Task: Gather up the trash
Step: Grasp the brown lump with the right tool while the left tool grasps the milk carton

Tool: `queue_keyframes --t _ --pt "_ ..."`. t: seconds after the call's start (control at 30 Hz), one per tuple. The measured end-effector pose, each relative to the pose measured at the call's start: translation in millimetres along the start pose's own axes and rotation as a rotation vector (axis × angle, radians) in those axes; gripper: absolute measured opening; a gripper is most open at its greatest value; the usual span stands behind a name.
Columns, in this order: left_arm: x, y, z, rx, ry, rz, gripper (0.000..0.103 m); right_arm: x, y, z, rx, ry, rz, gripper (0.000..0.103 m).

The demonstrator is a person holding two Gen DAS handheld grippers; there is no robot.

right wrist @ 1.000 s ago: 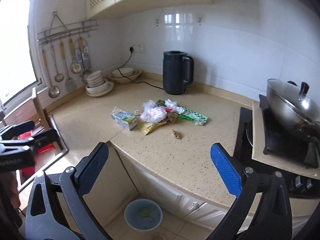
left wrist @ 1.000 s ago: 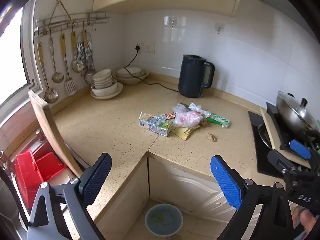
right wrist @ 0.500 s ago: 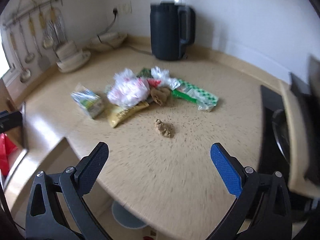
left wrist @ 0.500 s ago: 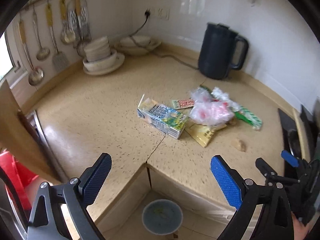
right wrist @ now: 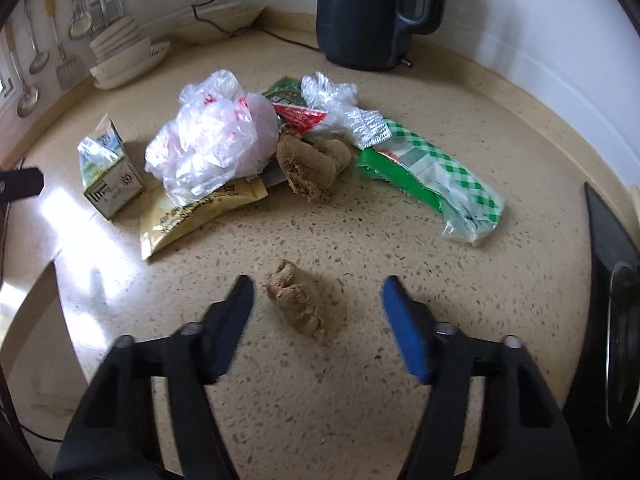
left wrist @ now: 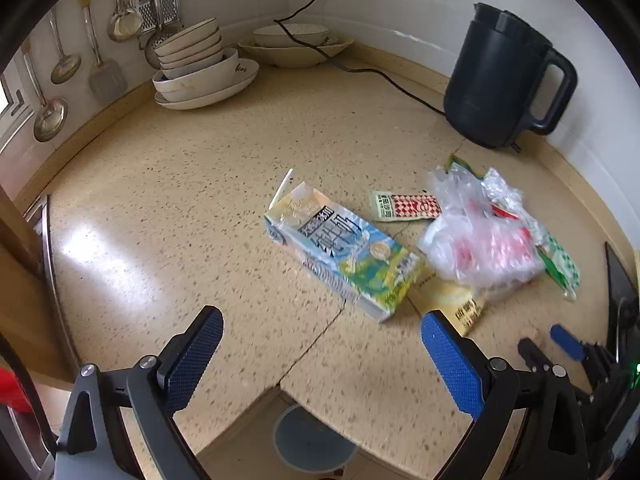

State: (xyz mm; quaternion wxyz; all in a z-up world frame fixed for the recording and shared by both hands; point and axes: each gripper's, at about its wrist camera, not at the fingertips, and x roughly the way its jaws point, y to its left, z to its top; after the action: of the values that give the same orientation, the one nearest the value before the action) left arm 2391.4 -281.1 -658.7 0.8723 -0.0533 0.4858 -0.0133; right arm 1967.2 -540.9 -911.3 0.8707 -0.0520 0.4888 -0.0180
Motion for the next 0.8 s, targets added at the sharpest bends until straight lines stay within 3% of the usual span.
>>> queue_keyframes --t 0.07,0.1,0.4,0.5,0.57,0.6,0.7,0.73,0.77,0.8 --pt "27.2 -2.3 4.9 -0.019 0.014 -0.009 0.098 2.5 -0.2 -0.5 -0.001 0.004 0.027 0.037" --pt "31.6 -4.8 11.5 -0.026 0.018 -0.011 0.098 0.9 -0.3 -0.5 -0.004 -0.001 0.033 0.025" --pt "145.5 -22.6 46.4 -0.103 0.066 0.061 0.098 -7.7 -8.3 7.1 0.014 -0.032 0.061 0.025" --pt "203.9 -31.8 59.7 -0.103 0.155 0.119 0.098 -8.7 -10.4 15.1 0.021 -0.042 0.082 0.025" --pt "229.6 -35.7 66.8 -0.098 0.163 0.126 0.098 -8.9 -10.2 19.0 0.021 -0.044 0.092 0.025" --pt "243.3 -34.2 68.3 -0.103 0.271 0.208 0.098 -9.3 -9.9 20.8 0.02 -0.047 0.099 0.025" --pt "290.2 -22.0 67.7 -0.11 0.318 0.196 0.096 -6.9 -7.0 25.6 0.019 -0.047 0.122 0.025" --pt "299.1 -17.7 66.1 -0.122 0.318 0.178 0.09 -6.7 -6.0 26.4 0.016 -0.048 0.125 0.025" --pt "313.6 -9.6 63.1 -0.143 0.32 0.157 0.068 -6.6 -5.2 27.5 0.016 -0.049 0.131 0.025" --pt "326.7 -3.9 60.4 -0.151 0.338 0.151 0.058 -7.4 -4.5 28.1 0.017 -0.052 0.134 0.025"
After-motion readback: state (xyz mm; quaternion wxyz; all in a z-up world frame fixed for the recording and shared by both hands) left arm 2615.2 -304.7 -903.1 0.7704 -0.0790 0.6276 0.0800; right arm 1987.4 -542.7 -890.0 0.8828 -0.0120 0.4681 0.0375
